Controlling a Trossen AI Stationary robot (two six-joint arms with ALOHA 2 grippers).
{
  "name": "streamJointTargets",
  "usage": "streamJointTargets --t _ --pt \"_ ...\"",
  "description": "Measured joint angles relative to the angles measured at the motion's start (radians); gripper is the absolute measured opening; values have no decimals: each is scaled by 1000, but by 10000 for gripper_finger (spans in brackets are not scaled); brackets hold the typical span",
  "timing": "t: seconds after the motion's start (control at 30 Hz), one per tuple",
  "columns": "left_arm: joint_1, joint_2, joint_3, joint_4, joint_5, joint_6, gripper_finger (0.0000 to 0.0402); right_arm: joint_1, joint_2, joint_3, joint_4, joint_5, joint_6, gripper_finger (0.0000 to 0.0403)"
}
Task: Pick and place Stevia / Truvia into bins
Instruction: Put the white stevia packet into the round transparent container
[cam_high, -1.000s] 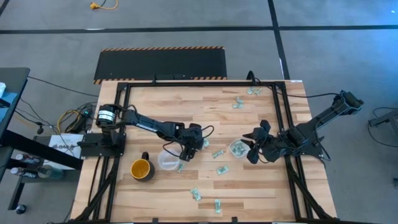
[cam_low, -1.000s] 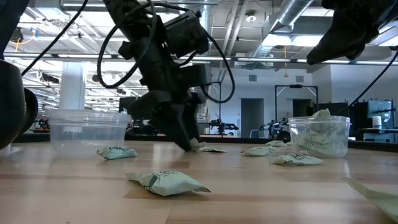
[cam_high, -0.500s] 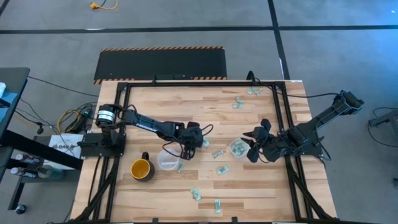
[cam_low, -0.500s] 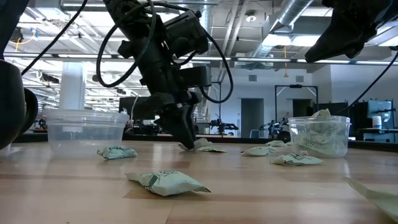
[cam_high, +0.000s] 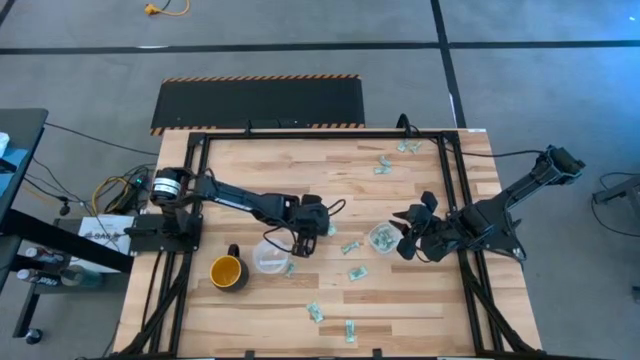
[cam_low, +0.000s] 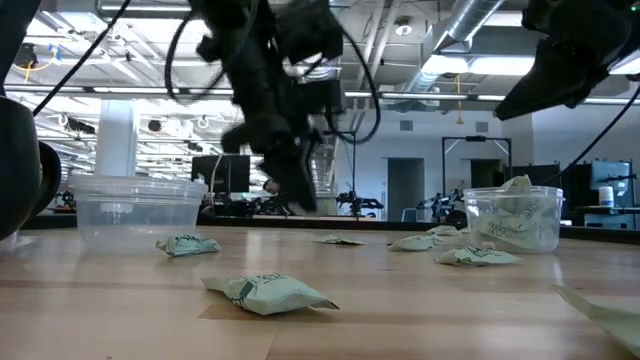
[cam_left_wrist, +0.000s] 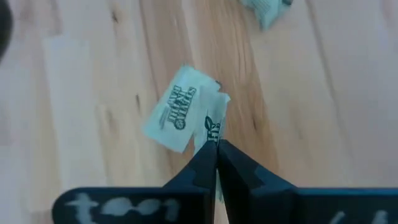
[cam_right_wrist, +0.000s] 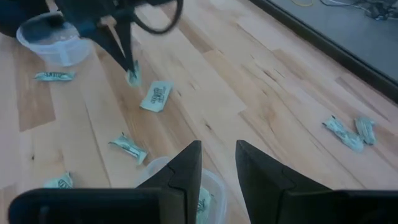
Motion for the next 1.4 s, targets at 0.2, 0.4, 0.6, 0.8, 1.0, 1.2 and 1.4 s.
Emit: streamJointTargets --t 0.2,0.4,0.6,0.8,1.0,1.2,1.4 --pt "-47 -59 119 -229 -56 -53 0 0 0 0 -3 17 -14 93" --pt "-103 -171 137 -422 -60 -158 0 0 0 0 -3 19 -15 93" --pt "-169 -261 125 -622 -26 -427 0 0 0 0 -7 17 -15 93" --pt "-222 -264 19 -675 86 -577 0 0 0 0 -9 16 -16 93" --pt "-224 -263 -72 -560 99 -592 0 0 0 0 -17 16 -18 93" --pt "-224 -263 -76 -542 117 -590 3 0 0 0 -17 15 -16 93" --pt "-223 -263 -76 -538 128 -582 35 0 0 0 -17 14 -15 93"
